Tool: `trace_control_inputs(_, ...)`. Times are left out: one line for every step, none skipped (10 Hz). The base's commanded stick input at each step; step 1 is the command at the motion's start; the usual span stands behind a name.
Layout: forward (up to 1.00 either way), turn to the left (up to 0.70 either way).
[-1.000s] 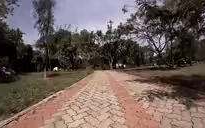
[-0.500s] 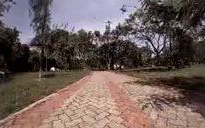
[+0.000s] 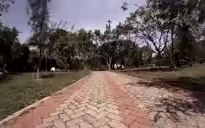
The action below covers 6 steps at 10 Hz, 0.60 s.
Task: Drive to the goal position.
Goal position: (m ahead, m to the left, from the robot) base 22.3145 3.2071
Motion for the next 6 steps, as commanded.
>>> trace_control_inputs(0.7,0.0)
trace_control_inputs(0.7,0.0)
trace_control_inputs(0.7,0.0)
trace_control_inputs(0.7,0.0)
trace_control_inputs(0.7,0.0)
trace_control_inputs(0.7,0.0)
